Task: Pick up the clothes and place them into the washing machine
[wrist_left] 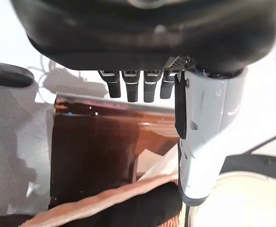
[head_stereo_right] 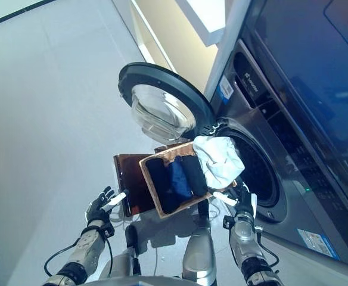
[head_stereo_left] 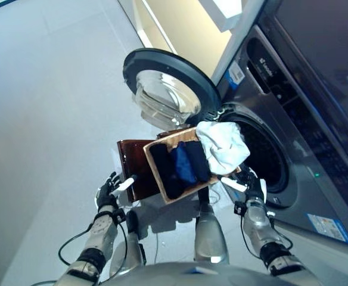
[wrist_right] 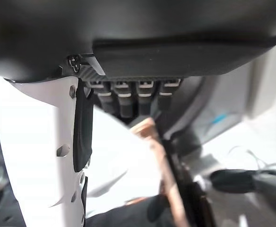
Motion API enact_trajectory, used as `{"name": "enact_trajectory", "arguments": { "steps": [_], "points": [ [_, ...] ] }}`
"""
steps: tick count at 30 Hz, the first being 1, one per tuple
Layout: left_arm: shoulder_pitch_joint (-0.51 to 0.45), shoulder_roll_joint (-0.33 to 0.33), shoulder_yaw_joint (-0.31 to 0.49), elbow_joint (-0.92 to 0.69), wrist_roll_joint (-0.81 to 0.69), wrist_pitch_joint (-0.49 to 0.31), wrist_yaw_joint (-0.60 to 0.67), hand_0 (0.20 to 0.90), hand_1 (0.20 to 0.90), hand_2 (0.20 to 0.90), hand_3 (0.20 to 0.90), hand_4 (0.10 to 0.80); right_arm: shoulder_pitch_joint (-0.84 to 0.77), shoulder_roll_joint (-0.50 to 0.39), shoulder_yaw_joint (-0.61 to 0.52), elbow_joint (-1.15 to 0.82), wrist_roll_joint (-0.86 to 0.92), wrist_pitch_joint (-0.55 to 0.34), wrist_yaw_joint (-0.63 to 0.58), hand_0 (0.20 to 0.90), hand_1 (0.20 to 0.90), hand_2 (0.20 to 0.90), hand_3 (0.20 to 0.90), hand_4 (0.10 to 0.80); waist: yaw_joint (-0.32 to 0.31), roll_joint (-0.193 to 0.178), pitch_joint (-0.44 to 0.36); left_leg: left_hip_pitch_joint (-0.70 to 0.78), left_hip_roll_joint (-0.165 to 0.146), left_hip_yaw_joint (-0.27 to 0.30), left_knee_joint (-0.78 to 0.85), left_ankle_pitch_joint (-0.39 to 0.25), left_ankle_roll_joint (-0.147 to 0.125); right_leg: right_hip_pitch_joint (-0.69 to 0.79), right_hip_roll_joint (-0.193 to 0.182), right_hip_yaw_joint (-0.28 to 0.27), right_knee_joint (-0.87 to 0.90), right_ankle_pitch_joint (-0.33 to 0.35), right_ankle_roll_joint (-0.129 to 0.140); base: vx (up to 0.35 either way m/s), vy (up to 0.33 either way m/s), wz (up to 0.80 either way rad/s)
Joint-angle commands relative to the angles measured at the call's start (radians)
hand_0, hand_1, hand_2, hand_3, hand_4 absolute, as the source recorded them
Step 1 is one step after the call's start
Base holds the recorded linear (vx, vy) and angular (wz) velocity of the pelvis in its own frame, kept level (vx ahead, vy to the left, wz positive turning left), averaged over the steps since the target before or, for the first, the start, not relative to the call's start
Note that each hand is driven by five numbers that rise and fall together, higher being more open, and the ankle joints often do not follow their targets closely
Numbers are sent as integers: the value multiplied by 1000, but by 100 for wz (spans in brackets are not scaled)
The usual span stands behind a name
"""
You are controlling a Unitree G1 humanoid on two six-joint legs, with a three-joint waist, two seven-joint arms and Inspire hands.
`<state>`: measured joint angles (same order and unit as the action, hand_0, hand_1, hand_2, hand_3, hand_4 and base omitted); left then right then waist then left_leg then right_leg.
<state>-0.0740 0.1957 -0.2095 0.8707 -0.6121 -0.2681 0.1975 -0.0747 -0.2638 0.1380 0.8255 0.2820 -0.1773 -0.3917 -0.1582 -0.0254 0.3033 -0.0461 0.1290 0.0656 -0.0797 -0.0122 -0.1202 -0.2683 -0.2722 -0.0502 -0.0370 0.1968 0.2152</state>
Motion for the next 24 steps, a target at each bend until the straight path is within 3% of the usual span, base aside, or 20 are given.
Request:
{"name": "enact_trajectory", "arguments": {
  "steps": [1,11,17,24],
  "points": [
    [4,19,28,-23,17,-53,15,900,900,900,900,800,-5,-25,-10,-8,-56,-56,-52,900,900,900,900,800,11,-8,-61,51,70,-14,34,-29,-29,-71,-69,29,124,31,41,4,26,-21],
    [-5,18,28,6,15,-65,19,900,900,900,900,800,-93,-48,-21,140,-26,-64,-71,900,900,900,900,800,23,4,-55,50,64,-14,36,-39,-27,-83,-78,28,125,43,45,-2,5,-3],
    [-43,34,-23,11,10,-74,-19,900,900,900,900,800,-262,-149,-42,341,60,-60,-34,900,900,900,900,800,68,33,-15,-25,43,-53,77,-41,-21,-112,-102,6,133,43,44,-48,-21,5],
    [-51,55,-66,-42,-6,-81,-54,900,900,900,900,800,-358,-246,-104,414,169,-75,-11,900,900,900,900,800,105,59,9,-116,18,-90,133,-49,-19,-149,-132,-10,157,42,46,-46,-28,24]
  ]
}}
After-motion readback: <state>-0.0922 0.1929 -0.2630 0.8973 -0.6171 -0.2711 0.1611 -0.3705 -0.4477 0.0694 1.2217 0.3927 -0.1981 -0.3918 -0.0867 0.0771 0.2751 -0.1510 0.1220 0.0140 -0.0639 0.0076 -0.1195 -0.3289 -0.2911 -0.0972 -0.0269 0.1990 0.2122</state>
